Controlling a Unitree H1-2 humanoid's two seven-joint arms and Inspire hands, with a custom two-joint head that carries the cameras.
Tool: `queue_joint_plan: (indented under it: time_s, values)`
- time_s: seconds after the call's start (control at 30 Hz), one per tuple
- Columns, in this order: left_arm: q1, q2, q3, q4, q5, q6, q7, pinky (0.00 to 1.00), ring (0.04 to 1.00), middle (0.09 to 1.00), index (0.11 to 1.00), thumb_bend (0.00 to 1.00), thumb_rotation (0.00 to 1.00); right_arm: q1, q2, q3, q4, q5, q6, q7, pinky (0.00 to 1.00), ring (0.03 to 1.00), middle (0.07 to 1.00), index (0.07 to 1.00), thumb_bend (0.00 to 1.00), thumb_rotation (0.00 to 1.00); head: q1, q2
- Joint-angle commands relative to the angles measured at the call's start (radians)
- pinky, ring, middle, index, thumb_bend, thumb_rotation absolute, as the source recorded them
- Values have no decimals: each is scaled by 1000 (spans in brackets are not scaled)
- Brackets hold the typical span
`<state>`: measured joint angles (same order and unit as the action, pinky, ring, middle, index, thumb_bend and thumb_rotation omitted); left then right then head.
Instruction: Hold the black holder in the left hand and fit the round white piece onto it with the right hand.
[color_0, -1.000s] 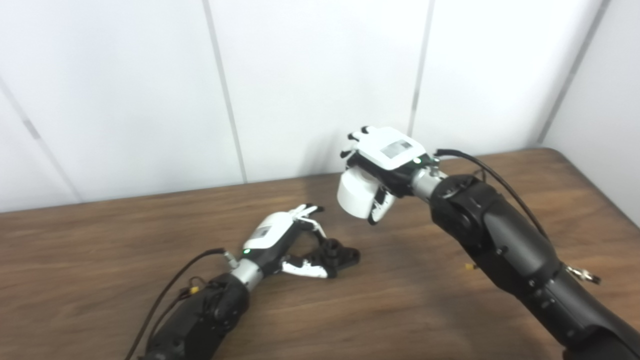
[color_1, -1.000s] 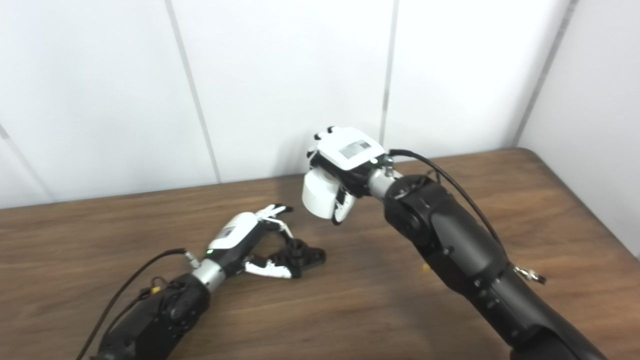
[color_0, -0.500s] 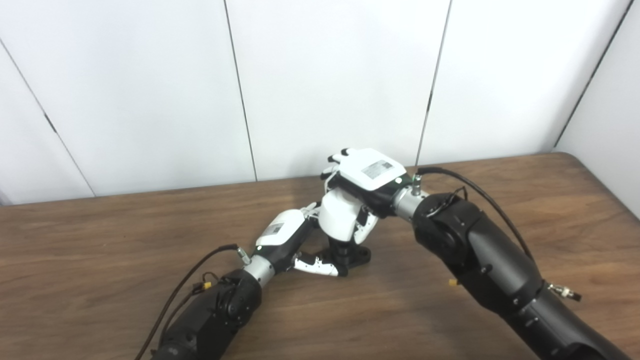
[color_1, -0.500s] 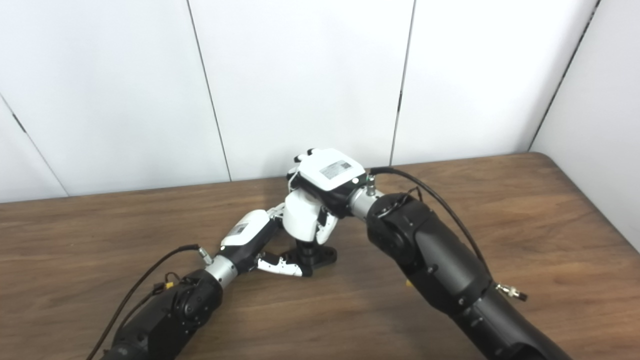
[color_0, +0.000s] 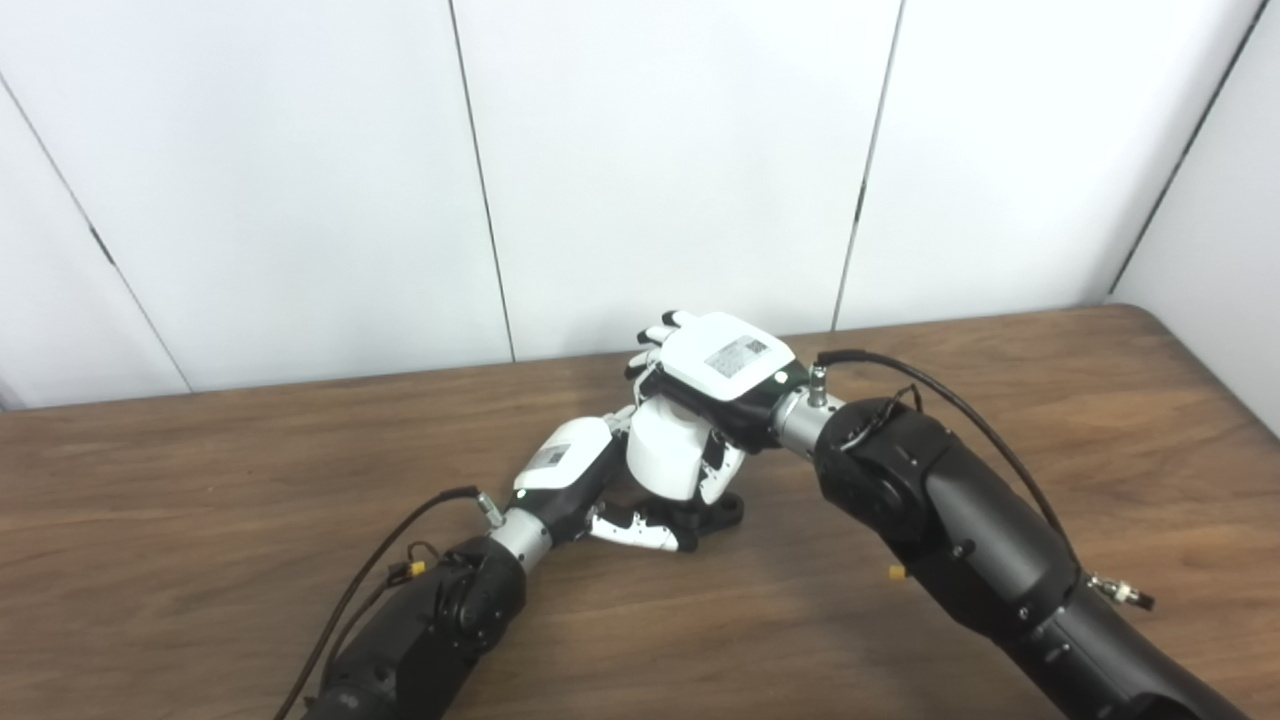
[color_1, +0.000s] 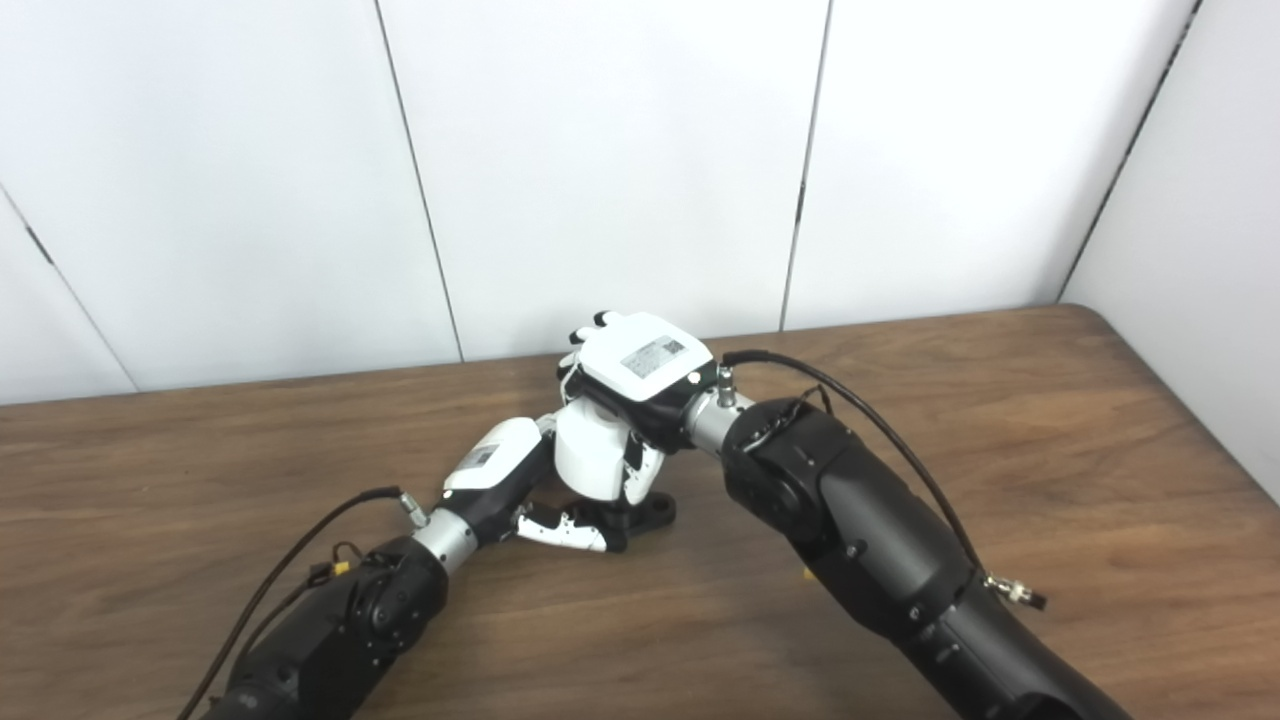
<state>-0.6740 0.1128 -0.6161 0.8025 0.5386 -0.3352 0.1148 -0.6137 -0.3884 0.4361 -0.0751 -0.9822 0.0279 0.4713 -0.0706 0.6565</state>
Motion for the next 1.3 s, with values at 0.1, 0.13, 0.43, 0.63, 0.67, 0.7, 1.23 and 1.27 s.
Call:
queue_joint_plan:
  time_s: [0.1, 0.13, 0.43, 0.63, 0.67, 0.7, 1.23, 1.27]
  values:
    - [83, -3, -56, 55, 68, 102, -117, 933, 982, 932, 481, 525, 65, -18, -16, 1, -32, 17, -36, 11, 999, 944, 849, 484, 523, 148, -7, 6]
    - [83, -2, -54, 54, 65, 102, -118, 932, 981, 931, 481, 525, 65, -19, -20, 2, -35, 19, -40, 16, 999, 943, 850, 484, 523, 147, -9, 7]
    - [86, 10, -53, 41, 63, 99, -120, 908, 975, 928, 481, 525, 64, -27, -42, -2, -48, 35, -63, 82, 987, 941, 868, 484, 523, 146, -28, 15]
    - [90, 14, -53, 29, 63, 104, -126, 915, 971, 929, 482, 525, 64, -35, -49, -5, -56, 69, -56, 130, 959, 917, 871, 484, 522, 147, -33, 22]
    - [91, 14, -52, 25, 63, 106, -128, 917, 971, 928, 482, 525, 64, -35, -49, -4, -56, 69, -56, 131, 954, 914, 870, 484, 522, 147, -33, 23]
    - [92, 15, -51, 21, 61, 108, -130, 921, 972, 929, 482, 525, 64, -35, -50, -4, -55, 69, -57, 132, 952, 913, 870, 484, 522, 147, -35, 23]
    - [104, 26, -53, -17, 58, 129, -152, 914, 973, 931, 482, 525, 63, -28, -40, 5, -35, 54, -50, 129, 987, 933, 876, 485, 520, 148, -30, 29]
    - [106, 27, -52, -24, 56, 133, -155, 915, 974, 933, 482, 525, 63, -25, -37, 5, -31, 53, -53, 119, 982, 929, 872, 485, 520, 148, -29, 30]
